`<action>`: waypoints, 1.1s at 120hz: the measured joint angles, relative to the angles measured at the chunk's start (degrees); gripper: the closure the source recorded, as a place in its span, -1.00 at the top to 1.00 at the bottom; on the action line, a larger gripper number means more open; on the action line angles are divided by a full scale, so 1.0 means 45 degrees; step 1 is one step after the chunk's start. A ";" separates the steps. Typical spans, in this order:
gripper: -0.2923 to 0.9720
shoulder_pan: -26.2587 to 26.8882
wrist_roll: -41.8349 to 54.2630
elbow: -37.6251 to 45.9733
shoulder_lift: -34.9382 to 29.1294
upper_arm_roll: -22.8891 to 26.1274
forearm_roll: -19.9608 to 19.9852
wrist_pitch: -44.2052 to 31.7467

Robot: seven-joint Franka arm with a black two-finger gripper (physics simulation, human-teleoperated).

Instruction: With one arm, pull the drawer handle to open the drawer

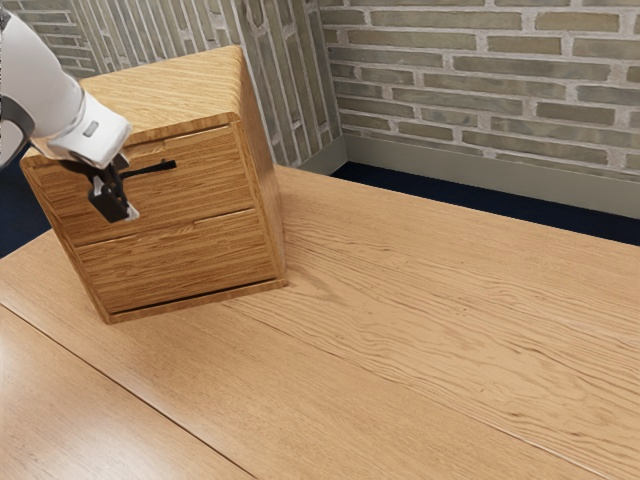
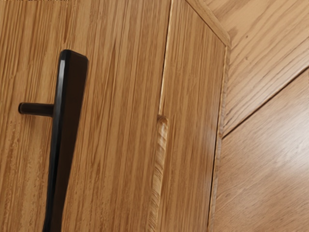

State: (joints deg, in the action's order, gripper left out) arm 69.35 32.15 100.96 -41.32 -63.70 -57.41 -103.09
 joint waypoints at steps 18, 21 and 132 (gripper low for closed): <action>0.54 0.0184 -0.0017 -0.0006 0.0000 -0.0162 -0.0010 -0.0056; 0.54 0.0199 -0.0020 0.0000 0.0000 -0.0171 -0.0011 -0.0061; 0.52 0.0390 -0.0019 -0.0053 0.1745 0.4663 0.3369 0.2662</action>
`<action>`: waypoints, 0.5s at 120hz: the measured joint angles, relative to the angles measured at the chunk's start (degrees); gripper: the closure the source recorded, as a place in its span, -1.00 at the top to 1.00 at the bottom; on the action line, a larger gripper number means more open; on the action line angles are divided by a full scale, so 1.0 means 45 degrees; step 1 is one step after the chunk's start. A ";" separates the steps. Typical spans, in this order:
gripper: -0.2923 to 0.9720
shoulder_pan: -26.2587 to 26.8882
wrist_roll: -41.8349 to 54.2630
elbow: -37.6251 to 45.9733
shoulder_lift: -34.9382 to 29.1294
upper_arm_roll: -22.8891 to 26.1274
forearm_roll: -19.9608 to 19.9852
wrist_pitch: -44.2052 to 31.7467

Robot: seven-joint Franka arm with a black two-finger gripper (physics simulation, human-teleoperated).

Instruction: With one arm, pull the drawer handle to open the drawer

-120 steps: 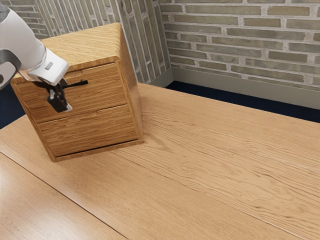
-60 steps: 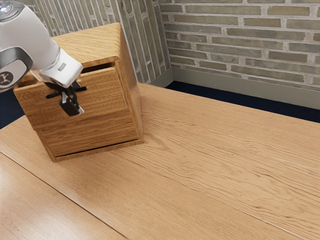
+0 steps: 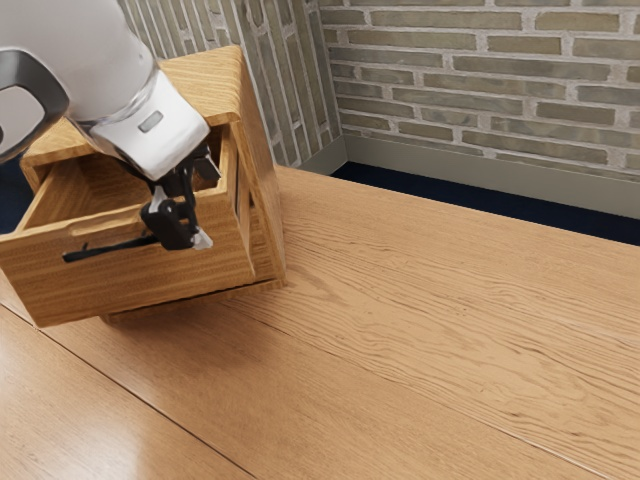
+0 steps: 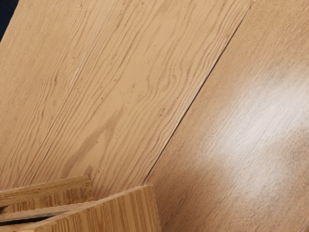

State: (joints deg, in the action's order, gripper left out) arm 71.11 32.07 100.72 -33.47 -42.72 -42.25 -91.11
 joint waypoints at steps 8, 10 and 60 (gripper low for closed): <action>0.53 0.0358 0.0003 -0.0039 -0.0003 0.0393 0.0564 0.0146; 0.53 0.0499 0.0005 -0.0043 -0.0004 0.0478 0.0727 0.0205; 0.54 0.3875 0.0385 -0.0066 -0.0048 0.1474 0.3170 0.2701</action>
State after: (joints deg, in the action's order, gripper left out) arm 88.54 33.80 100.42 -33.68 -36.09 -27.99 -78.96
